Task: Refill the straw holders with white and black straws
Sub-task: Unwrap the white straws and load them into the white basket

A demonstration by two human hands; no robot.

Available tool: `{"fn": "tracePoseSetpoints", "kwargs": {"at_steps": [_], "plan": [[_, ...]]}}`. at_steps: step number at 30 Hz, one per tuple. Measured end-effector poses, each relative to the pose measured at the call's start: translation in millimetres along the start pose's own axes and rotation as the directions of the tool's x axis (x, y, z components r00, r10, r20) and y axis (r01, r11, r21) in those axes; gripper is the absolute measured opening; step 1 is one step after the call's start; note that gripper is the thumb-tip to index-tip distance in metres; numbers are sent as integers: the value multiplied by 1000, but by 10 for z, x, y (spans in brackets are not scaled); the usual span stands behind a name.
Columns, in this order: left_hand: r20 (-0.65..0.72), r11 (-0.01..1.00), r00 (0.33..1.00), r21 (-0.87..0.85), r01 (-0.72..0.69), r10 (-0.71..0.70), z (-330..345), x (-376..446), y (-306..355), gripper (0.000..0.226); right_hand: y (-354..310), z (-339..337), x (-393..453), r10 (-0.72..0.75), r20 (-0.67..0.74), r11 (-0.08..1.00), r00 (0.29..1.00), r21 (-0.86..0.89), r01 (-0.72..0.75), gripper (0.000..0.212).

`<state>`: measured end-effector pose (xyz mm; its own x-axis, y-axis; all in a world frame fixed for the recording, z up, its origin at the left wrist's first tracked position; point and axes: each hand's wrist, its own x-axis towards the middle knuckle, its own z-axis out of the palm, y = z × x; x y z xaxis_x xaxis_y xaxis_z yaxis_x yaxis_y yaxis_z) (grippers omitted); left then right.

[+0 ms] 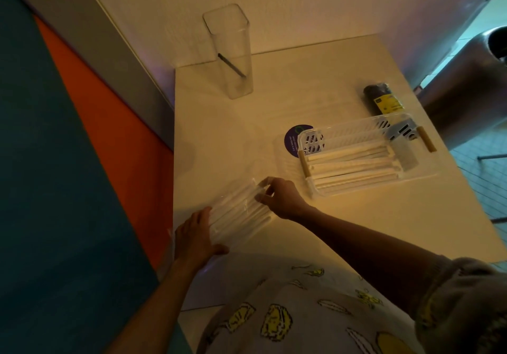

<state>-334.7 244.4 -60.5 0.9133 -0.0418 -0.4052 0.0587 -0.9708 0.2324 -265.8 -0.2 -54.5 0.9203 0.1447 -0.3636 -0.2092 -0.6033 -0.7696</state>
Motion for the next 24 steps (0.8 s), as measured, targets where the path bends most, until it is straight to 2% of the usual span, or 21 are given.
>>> {"fn": "tracePoseSetpoints", "kwargs": {"at_steps": [4,7,10,15,21,24], "plan": [[-12,1000,1000,-28,-6,6,15,-8,-4,120,-2,16,13,102,62,962,993,250,-114,32],[-16,1000,1000,-27,-3,2,23,-4,-3,121,-26,56,12,150,71,920,986,355,-166,37],[-10,1000,1000,-27,6,-6,27,-3,0,122,-52,100,13,251,54,877,966,409,-251,36],[-9,1000,1000,-18,7,-7,33,7,-12,123,-47,98,62,354,115,799,928,478,-364,18],[-15,999,1000,-34,5,-6,36,15,-15,125,36,63,71,361,92,793,928,494,-357,15],[-19,1000,1000,-28,8,-8,36,9,0,125,108,8,67,375,87,767,923,529,-362,22]]}}
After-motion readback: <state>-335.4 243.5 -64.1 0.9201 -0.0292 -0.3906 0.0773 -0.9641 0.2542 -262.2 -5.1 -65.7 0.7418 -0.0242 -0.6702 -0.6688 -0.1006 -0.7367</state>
